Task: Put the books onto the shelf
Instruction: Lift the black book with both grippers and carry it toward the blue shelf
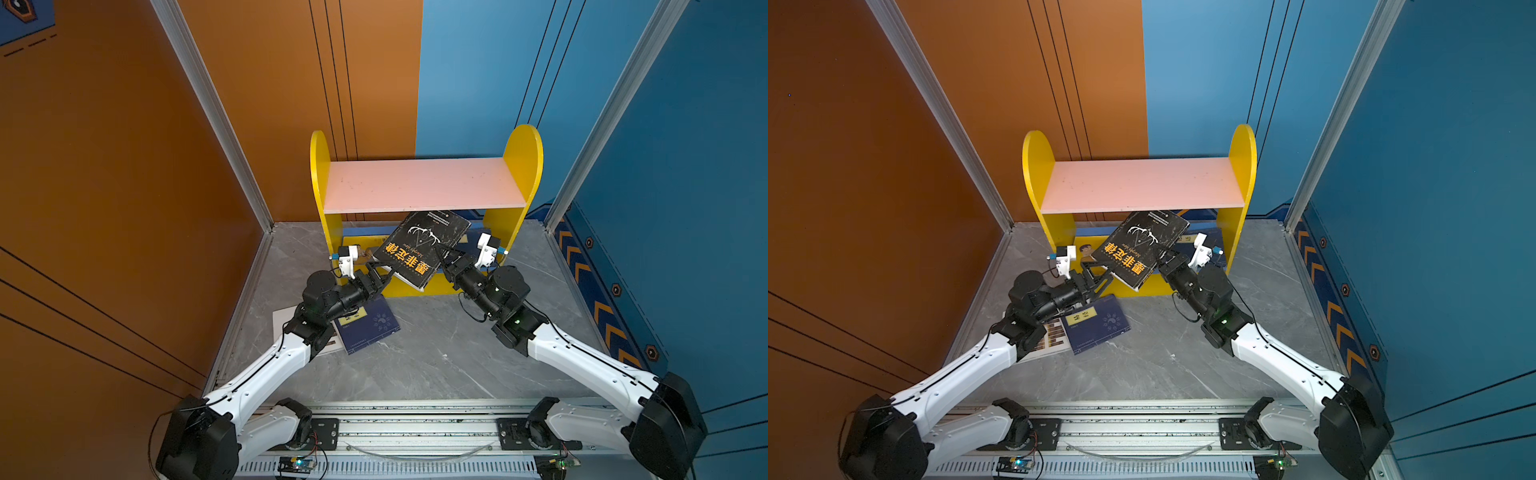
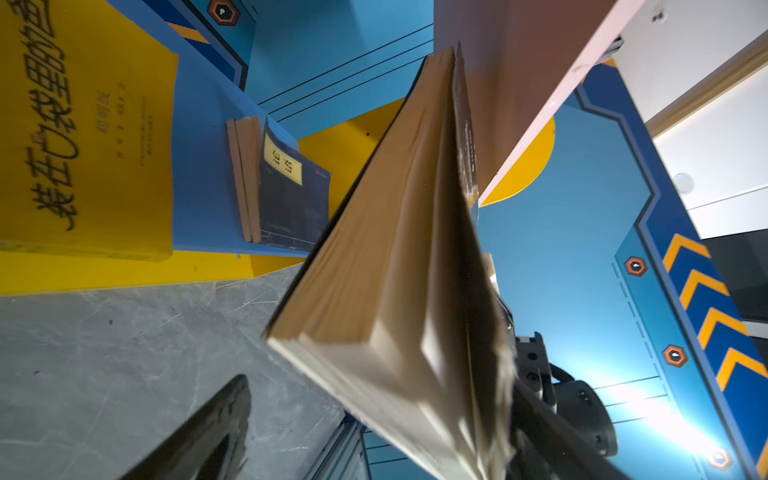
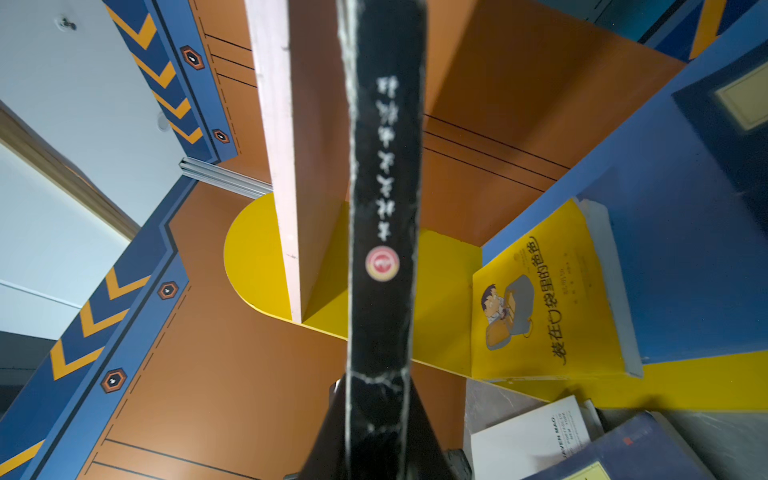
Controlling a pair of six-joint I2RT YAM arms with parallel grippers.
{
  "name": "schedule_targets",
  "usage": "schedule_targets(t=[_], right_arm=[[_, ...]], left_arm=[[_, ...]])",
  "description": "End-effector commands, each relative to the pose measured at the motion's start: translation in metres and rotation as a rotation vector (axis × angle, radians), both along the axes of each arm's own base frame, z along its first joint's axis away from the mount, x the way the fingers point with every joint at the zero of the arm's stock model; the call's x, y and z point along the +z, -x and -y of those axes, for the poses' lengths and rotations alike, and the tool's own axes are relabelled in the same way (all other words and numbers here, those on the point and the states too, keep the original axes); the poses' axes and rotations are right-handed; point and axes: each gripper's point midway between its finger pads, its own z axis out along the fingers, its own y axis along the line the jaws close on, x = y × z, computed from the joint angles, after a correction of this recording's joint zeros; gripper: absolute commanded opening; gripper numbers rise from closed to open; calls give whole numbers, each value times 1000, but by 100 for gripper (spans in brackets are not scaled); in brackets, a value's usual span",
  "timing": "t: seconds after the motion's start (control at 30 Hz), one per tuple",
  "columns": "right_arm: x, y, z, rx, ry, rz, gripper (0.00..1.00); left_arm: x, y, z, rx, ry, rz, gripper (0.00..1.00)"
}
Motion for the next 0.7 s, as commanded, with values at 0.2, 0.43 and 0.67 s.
schedule_targets(t=[0.2,0.43,0.67], right_arm=[[41,8,-13,12,-220,129,15],[27,0,-26,47,-298,83,16],[13,-1,-27,46,-276,54,21]], left_arm=[[34,-1,-5,60,66,120,75],[36,-6,-2,76,93,137,52],[33,-10,-4,82,91,135,29]])
